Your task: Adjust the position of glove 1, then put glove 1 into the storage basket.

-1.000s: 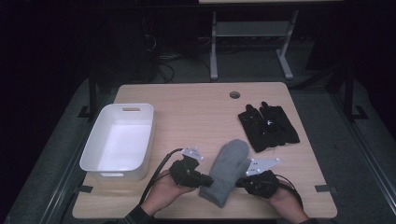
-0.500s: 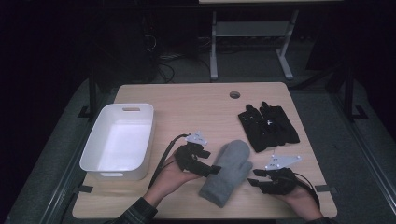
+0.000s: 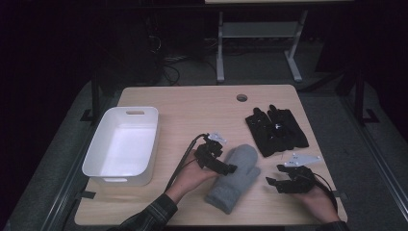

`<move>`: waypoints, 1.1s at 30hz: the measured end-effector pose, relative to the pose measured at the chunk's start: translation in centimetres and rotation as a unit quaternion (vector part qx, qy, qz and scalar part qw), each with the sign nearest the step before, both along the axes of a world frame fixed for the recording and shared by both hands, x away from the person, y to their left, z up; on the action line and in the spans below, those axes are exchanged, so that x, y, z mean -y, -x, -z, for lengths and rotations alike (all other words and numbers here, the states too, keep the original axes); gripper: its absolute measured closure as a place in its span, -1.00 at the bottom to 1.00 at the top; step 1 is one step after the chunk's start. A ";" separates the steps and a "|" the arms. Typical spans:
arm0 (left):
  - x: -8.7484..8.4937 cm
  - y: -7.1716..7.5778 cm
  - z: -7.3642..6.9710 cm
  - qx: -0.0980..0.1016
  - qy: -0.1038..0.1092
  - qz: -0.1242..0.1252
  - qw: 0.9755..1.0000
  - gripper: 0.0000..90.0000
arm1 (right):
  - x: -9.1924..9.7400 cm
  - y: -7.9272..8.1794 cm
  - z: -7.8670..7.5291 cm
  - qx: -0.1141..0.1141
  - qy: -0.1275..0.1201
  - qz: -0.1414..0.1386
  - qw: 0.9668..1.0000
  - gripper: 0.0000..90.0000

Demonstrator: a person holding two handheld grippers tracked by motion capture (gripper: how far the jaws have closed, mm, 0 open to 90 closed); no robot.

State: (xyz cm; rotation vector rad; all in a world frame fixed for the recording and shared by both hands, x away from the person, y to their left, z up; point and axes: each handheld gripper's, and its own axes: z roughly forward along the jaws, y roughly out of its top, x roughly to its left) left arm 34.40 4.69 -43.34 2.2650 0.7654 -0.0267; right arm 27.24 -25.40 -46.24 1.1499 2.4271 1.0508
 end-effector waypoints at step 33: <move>0.2 -0.5 2.5 -0.048 0.019 0.076 0.996 0.65 | 0.5 -1.2 2.0 0.019 0.006 0.020 1.000 -0.73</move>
